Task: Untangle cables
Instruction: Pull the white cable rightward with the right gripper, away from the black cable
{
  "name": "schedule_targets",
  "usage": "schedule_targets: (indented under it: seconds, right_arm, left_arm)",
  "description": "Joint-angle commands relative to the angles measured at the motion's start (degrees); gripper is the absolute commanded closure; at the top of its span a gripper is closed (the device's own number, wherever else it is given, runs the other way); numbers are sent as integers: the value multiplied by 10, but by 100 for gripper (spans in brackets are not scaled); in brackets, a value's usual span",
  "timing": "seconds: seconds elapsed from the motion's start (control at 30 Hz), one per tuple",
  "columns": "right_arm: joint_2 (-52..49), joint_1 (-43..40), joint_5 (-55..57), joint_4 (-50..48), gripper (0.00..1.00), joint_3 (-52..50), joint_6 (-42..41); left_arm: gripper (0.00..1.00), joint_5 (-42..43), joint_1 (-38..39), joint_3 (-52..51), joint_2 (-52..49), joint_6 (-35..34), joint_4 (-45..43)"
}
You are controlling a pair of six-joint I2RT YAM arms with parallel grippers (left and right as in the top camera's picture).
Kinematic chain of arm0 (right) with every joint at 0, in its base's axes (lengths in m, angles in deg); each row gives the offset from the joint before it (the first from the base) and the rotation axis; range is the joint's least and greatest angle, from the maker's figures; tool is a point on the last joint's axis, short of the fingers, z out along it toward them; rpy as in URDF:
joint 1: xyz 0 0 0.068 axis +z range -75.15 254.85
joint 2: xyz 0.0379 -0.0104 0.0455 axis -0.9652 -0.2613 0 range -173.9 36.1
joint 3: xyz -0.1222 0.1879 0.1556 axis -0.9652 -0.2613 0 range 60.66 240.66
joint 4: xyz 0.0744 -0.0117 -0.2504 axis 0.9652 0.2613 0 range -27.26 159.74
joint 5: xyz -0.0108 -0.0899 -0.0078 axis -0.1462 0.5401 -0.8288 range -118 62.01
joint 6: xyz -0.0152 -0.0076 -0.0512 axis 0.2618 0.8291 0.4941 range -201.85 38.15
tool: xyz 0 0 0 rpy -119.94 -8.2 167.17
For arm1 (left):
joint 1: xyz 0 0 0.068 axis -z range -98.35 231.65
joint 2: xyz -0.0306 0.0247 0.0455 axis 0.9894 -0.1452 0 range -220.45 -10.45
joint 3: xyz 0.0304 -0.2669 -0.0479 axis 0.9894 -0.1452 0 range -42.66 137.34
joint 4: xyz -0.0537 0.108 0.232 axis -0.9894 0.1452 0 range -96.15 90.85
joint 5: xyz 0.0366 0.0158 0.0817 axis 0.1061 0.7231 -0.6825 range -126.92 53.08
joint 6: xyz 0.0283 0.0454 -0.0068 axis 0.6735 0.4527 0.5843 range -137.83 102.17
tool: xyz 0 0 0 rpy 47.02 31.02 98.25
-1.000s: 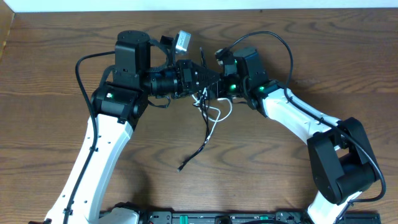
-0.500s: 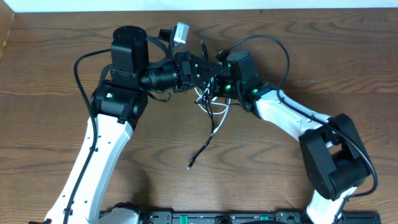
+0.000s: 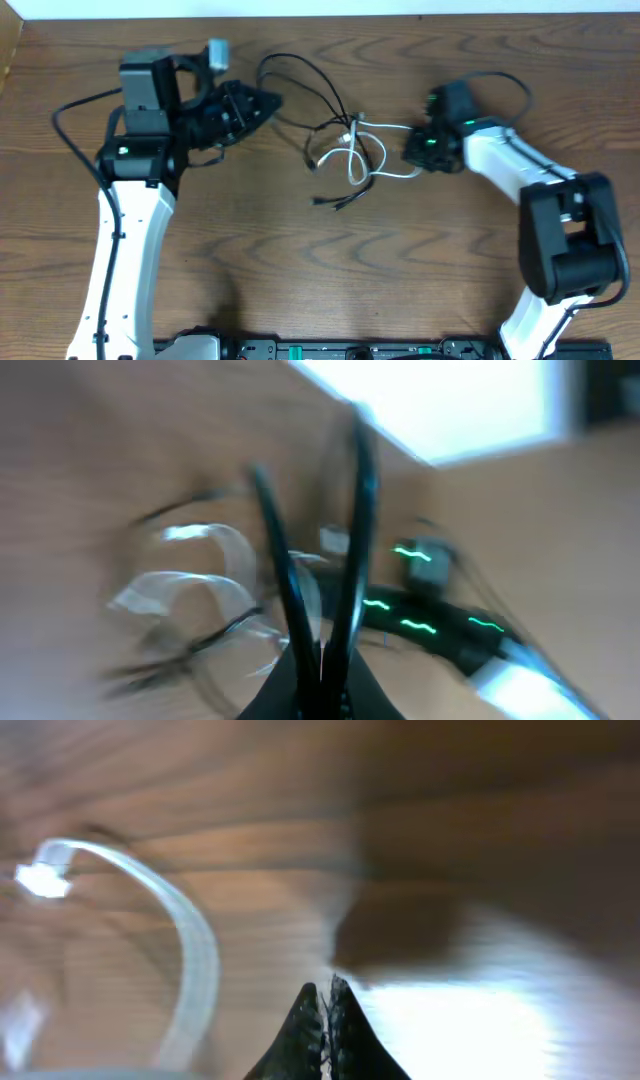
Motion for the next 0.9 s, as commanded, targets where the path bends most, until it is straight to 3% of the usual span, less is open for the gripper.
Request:
schedule_targets:
  seconds: [0.0,0.1,0.4,0.47,0.6,0.87]
  right_arm:
    - [54,-53,-2,42,99,1,78]
    - [94,-90,-31,89,99,1,116]
    - [272,-136,-146,150,99,9,205]
    - [319,-148,-146,154,99,19,204]
    - [421,-199,-88,169,99,38,132]
    - [538,-349,92,215,96,38,47]
  left_arm:
    - [93,-221,-9,5,4,83,54]
    - [92,-278,-9,5,4,112,97]
    - [93,-283,-8,-13,-7,201,156]
    - [92,-324,-8,-13,-18,201,166]
    - [93,-461,-9,-13,-54,160,170]
    - [93,-488,-13,-13,-118,113,145]
